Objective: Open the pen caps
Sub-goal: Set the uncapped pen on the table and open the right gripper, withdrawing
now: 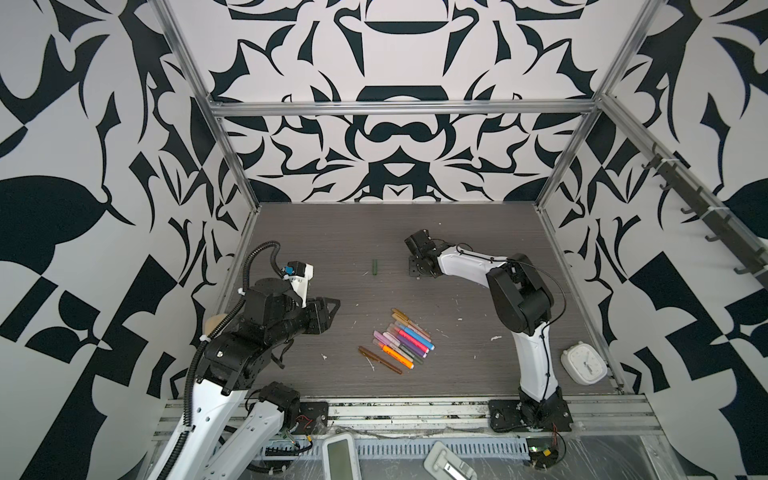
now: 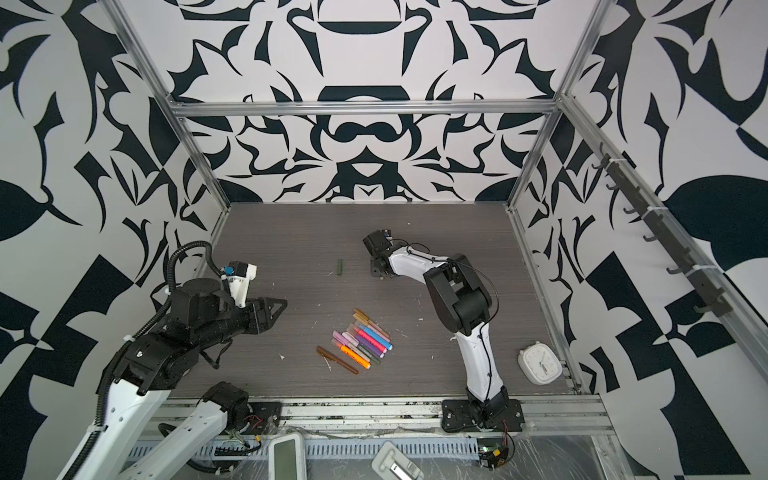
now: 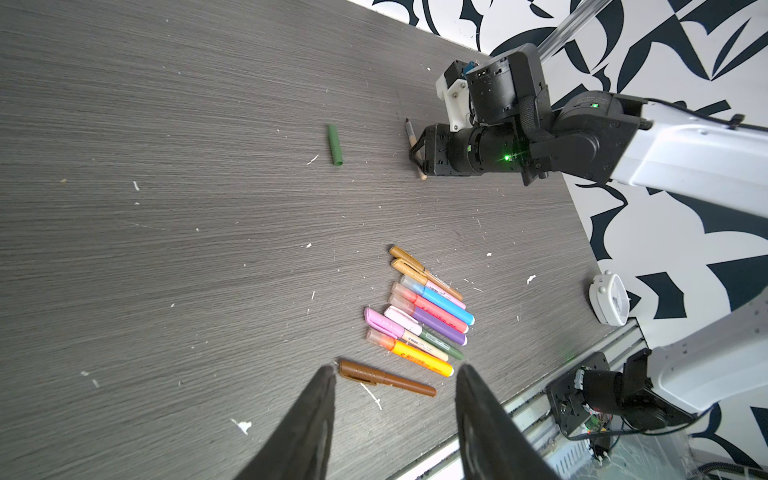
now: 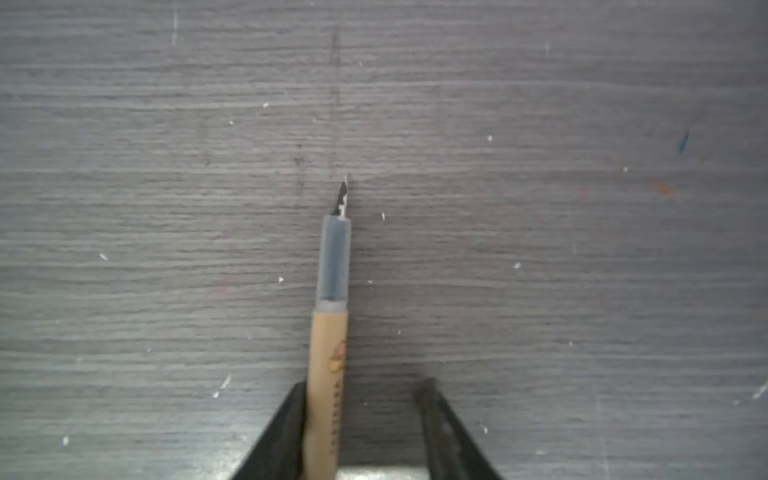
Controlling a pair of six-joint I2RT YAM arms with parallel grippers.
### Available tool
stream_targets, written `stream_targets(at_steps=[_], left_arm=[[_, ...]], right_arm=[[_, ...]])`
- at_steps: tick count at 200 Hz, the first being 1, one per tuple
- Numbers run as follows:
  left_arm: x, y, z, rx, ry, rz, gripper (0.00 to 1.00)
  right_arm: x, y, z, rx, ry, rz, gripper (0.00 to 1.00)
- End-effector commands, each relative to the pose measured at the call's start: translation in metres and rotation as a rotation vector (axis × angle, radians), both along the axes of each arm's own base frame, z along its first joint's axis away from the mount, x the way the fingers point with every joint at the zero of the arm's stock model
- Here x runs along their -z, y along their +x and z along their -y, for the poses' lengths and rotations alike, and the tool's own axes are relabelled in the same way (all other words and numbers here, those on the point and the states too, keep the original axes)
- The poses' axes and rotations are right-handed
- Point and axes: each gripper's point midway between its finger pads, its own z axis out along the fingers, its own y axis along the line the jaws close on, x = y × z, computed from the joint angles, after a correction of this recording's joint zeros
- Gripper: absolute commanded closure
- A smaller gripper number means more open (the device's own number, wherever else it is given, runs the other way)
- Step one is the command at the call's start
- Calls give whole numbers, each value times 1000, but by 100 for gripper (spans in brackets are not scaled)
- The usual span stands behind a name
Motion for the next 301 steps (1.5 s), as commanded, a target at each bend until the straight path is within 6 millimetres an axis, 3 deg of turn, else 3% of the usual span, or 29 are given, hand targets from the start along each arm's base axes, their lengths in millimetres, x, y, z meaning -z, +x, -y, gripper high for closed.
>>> stream_targets(at_steps=[1,54,63,66,72,158,169,182,205,232,251,270,287,301], left_arm=[[8,-1,-1,-3,10,-26,50],[9,-1,0,-2,10,-31,50],[9,-1,0,-2,9,-28,50],[9,-2,0,-2,9,-28,50],[9,-1,0,-3,10,-29,50],[9,-2,0,0,9,-30,50],[9,-2,0,0,9,-29,50],[9,-1,-1,-3,10,-29,50],[7,-2,-2,-9,9,-18,50],[6,-2,-4,-20,11,-8,50],[5,-2,-6,-26,14,-5,50],[4,-1,-7,-34,15,6,50],[4,-1,-9,-41,15,9,50],[4,0,-9,-43,16,6,50]], right_arm=[[-1,-13,4,-23,-12,-28,48],[-1,-14,-2,-51,8,-32,46],[-1,-14,-4,-64,12,-32,40],[0,-15,-5,-69,11,-32,34],[-1,-14,-6,-73,12,-28,32],[-5,-16,-6,-78,19,-12,35],[-9,-19,-10,-98,27,10,35],[-28,-25,-18,-143,48,86,35],[-71,-59,-31,-257,88,188,37],[-108,-115,-17,-283,165,157,46],[-135,-158,-6,-323,274,155,47],[-135,-198,0,-381,379,88,49],[-121,-231,2,-442,449,7,54],[-105,-246,10,-428,457,-57,54]])
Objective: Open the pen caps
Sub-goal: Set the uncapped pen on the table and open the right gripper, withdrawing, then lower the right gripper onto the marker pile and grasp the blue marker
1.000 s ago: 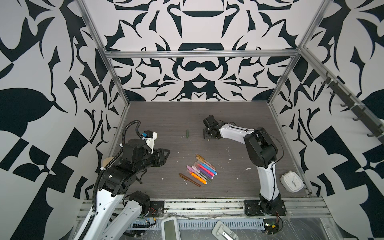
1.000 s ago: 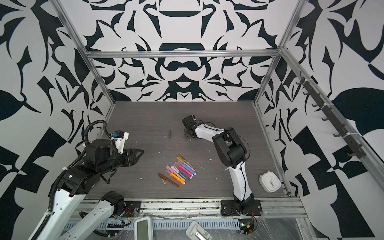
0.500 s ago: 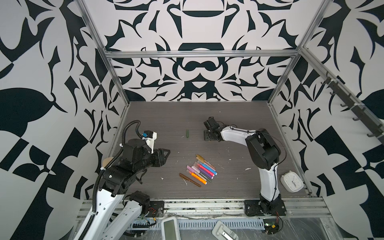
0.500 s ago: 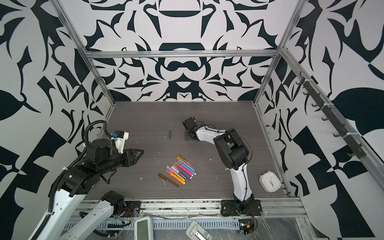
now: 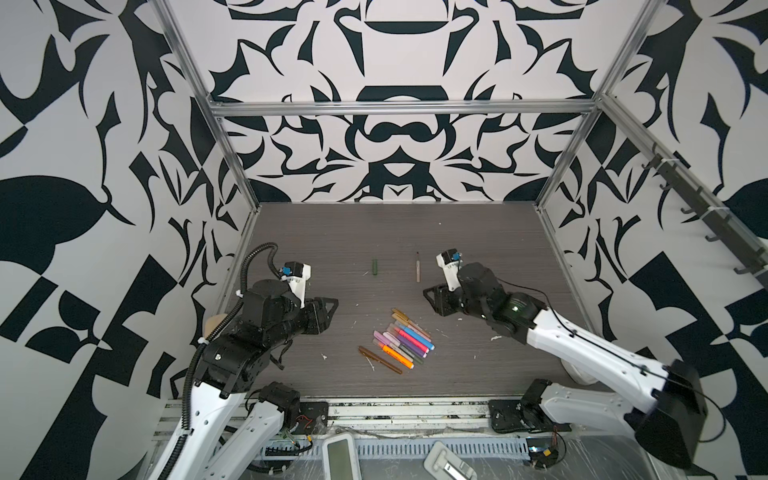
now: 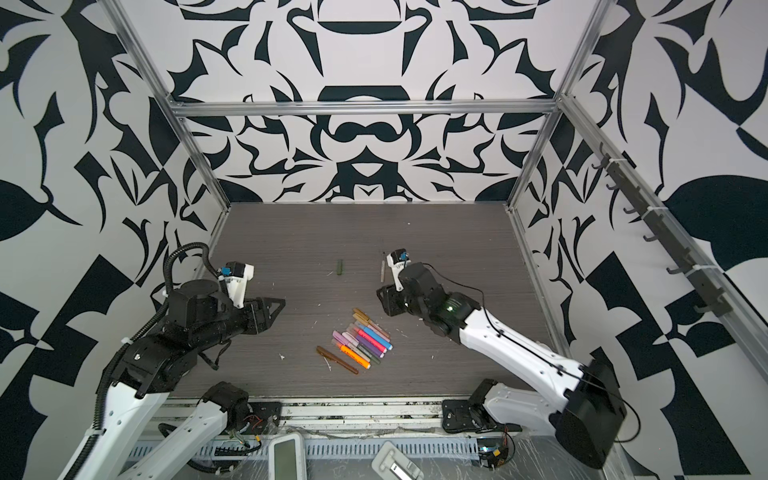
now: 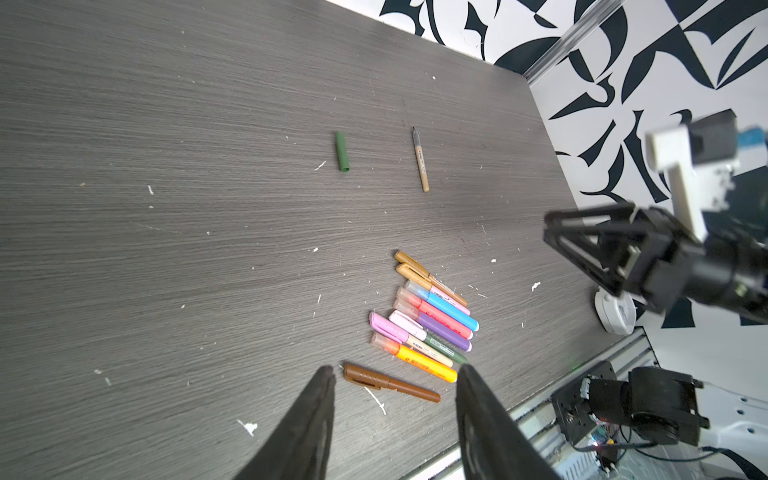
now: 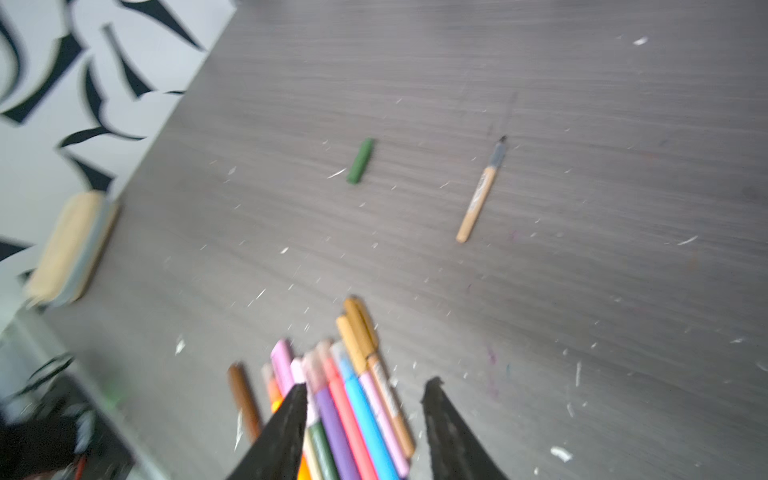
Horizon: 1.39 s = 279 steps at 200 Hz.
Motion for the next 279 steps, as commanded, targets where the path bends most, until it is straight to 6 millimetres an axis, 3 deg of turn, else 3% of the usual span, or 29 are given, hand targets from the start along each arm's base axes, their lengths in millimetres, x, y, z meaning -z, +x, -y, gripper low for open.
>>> stream_targets(at_steps=[1,18,33,71,108,180,226,279], left_arm=[[7,-1,-4,-18,11,-16,50],[6,0,-5,-26,14,-14,50],[6,0,-6,-31,16,-12,50],[11,2,-4,-27,22,-38,50],[14,3,-1,-12,21,-56,50],[23,8,8,16,22,-108,50],[23,8,4,-5,25,-97,49],[13,22,11,-12,-20,-56,48]], right_arm=[[50,-46,6,-79,-15,-231,54],[71,-57,9,-102,-54,-301,57],[86,-61,5,-142,-77,-345,66],[114,-49,1,-143,-196,-406,70],[128,-37,-8,-154,-254,-436,73],[127,-24,-4,-142,-352,-416,74],[125,-41,-11,-198,-340,-445,74],[131,-62,-8,-196,-382,-451,74]])
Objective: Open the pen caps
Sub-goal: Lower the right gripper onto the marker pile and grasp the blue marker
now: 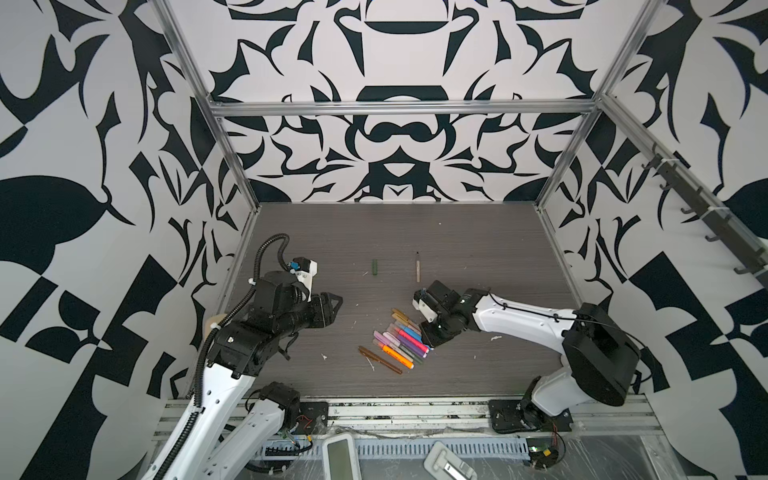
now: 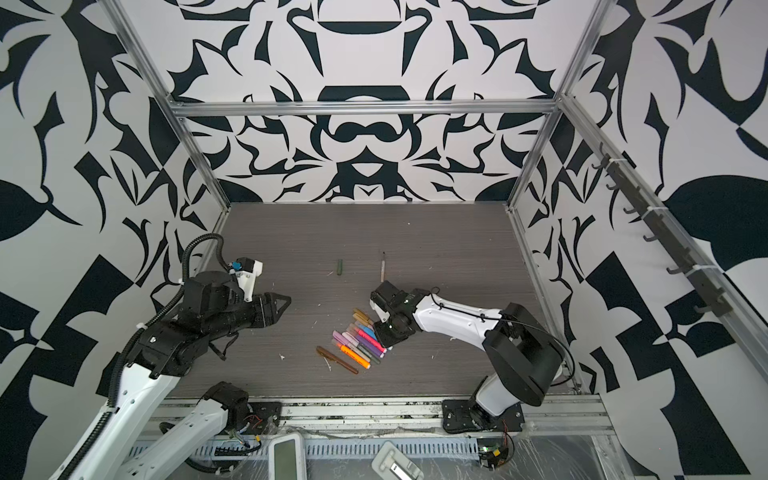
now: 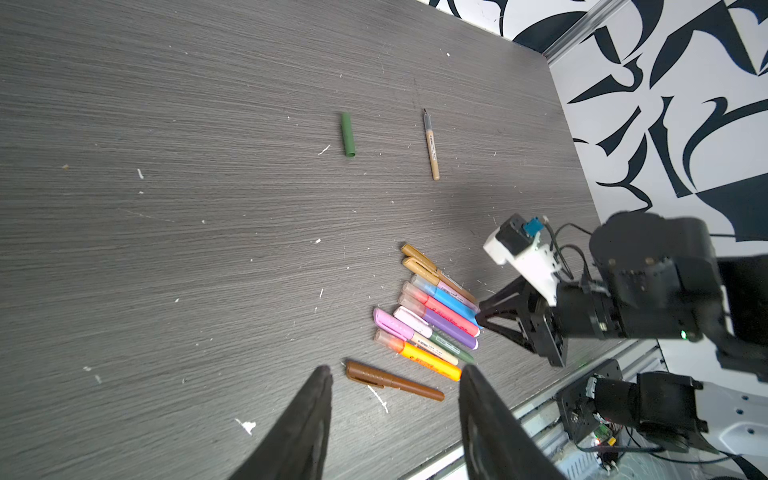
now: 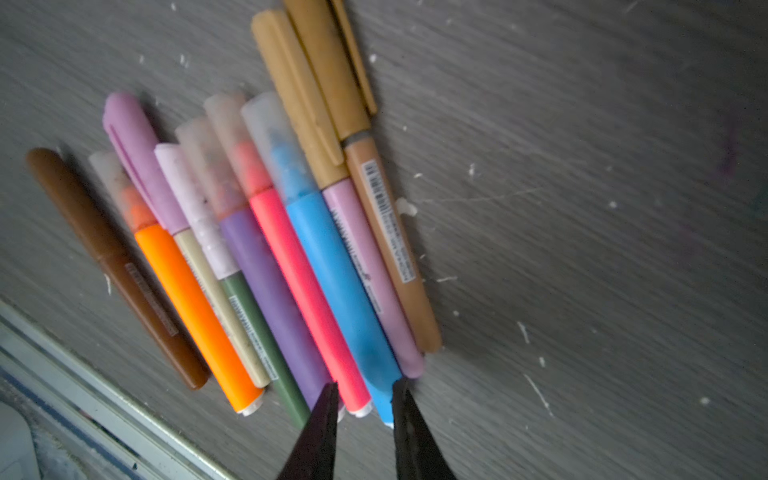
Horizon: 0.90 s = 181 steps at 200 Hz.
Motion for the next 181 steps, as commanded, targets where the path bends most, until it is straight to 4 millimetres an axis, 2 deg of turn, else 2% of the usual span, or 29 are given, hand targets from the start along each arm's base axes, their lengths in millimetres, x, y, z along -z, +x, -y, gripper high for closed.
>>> stream_targets(at_steps=[1,30,67,131,165,181], left_arm=[[-2,7,3,-14,-35,17,48],[-2,12,7,-41,-99,30,48],[10,14,14,-49,-156,-8,48],[19,14,18,-53,-184,-44,49],[19,14,20,-53,-198,-53,49],[20,16,21,-53,-198,-56,49]], right_arm=[[-3,-6,6,13,-21,10,74],[7,-5,15,20,-86,14,74],[19,-5,22,19,-131,18,75],[35,-4,20,8,-152,0,77],[36,-7,18,-16,-143,-12,79],[30,-10,14,-39,-121,-13,79]])
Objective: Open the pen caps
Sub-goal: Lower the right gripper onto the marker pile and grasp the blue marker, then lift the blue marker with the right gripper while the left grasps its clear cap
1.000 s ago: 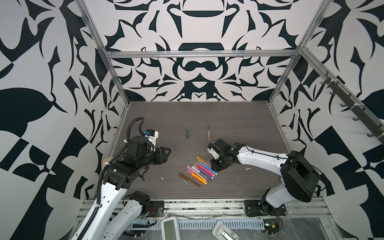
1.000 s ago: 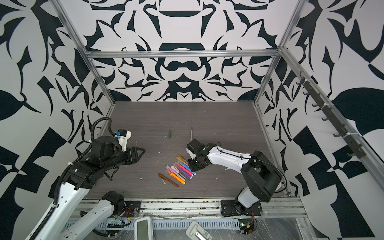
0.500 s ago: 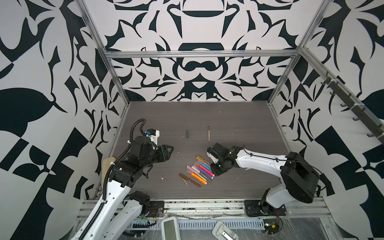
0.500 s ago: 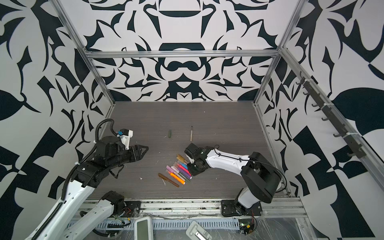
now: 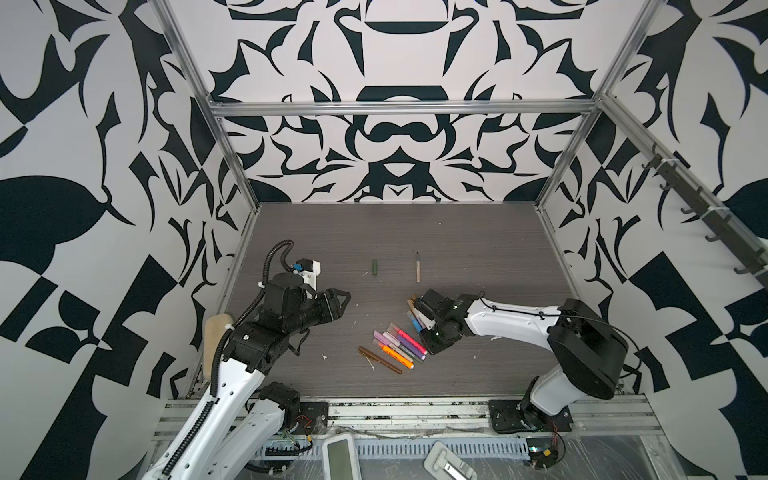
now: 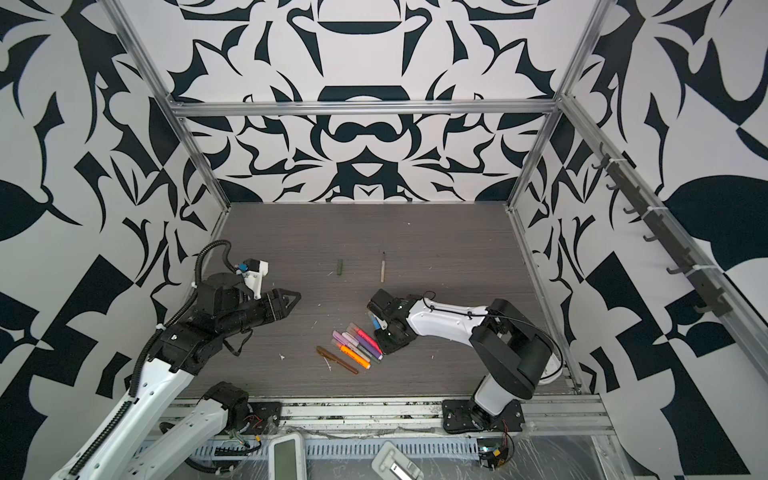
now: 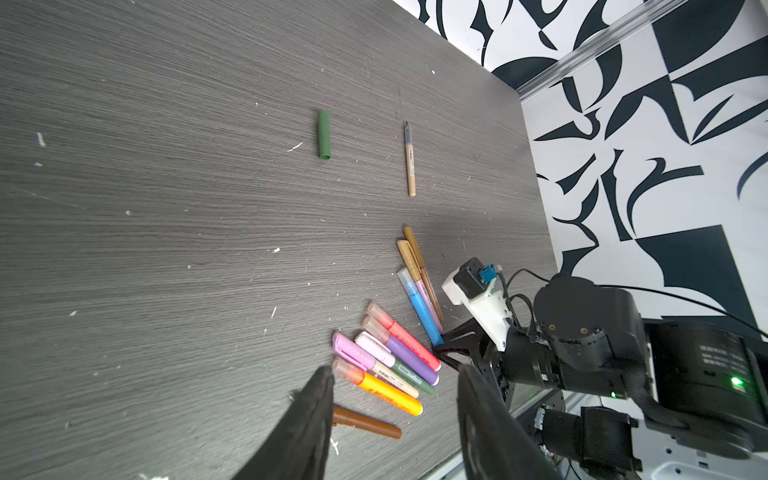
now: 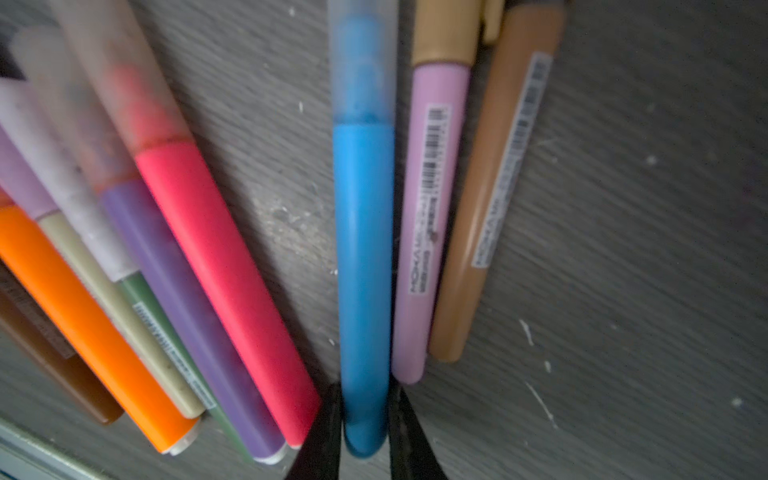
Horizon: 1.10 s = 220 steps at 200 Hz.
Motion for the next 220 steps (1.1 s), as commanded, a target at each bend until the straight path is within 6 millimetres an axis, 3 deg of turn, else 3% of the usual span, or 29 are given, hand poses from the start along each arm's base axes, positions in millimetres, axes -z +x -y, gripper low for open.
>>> stream_targets(at_steps=[1,85,142,220], left_arm=[[2,2,3,3,-22,-9,49],[18,27,34,13,-180,-122,46],[31,47,61,15,-301,-240,46],[56,59,81,28,-280,-336,47]], right_arm=[[1,-6,0,-40,-3,-14,79],[-84,-2,-26,-151,149,49,85],[-107,6,-49,-182,203,33,93],[-137,20,-88,-166,355,42,93]])
